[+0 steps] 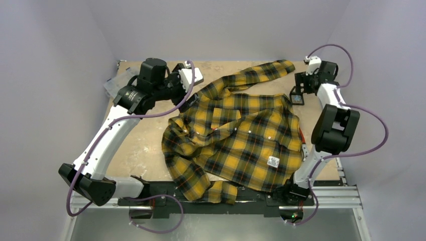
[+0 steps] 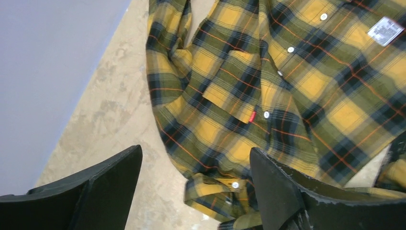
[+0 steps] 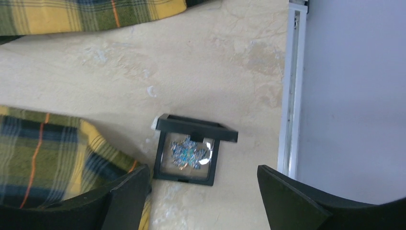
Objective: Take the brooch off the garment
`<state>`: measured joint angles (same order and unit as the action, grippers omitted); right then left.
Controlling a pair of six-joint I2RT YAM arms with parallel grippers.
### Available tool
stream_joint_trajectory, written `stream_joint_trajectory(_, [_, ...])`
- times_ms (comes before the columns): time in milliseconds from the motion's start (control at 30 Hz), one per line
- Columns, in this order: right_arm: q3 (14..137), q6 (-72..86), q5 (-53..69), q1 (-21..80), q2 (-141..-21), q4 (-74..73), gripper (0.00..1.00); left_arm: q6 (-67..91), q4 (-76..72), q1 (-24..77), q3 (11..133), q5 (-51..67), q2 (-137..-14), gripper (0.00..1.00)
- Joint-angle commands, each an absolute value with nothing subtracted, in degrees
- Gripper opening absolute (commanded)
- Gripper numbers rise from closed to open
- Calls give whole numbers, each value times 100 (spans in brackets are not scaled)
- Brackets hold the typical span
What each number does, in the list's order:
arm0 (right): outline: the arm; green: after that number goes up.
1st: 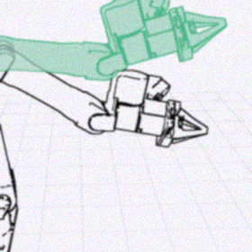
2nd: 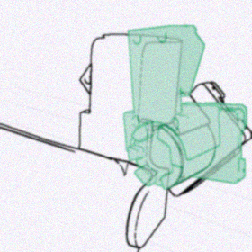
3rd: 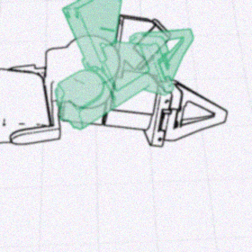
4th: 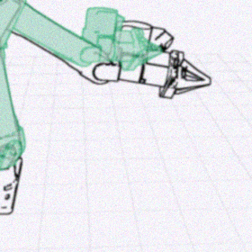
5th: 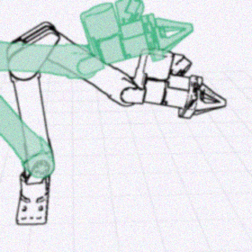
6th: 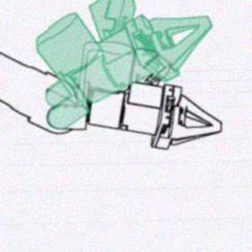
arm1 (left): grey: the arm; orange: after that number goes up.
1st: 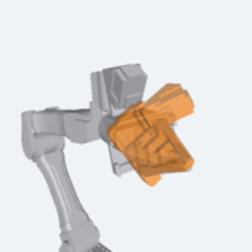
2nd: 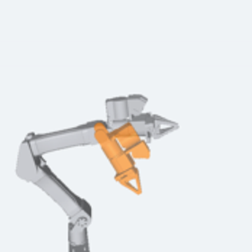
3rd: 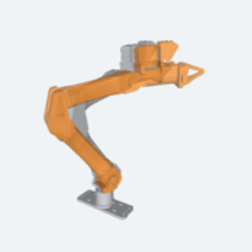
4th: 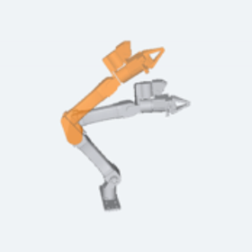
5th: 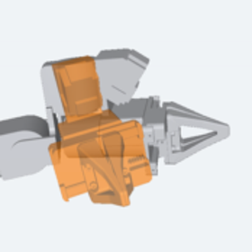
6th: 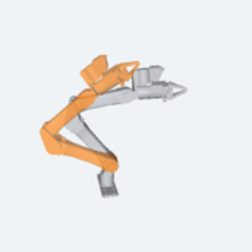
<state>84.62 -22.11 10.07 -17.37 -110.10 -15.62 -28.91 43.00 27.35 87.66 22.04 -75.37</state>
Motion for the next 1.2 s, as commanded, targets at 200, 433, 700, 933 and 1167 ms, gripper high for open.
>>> stream_joint_trajectory(200, [8690,-1863,1754,-1508,-9610,-2663,99,-1121,5392,1828,9971,2850,-8150,100])
stream_joint_trajectory(433, [9060,-1445,2071,-453,-8874,-3123,99,-178,6750,528,11421,3634,-9498,100])
stream_joint_trajectory(700, [7916,-1154,2133,415,-8060,-2944,99,28,6420,-260,10431,2276,-9092,100])
stream_joint_trajectory(933, [6549,-1196,1796,419,-7170,-2612,99,104,6114,-272,8693,1981,-7884,100])
stream_joint_trajectory(1167, [6113,-1200,1513,373,-6708,-2469,99,103,5981,-272,7859,1926,-7175,100])
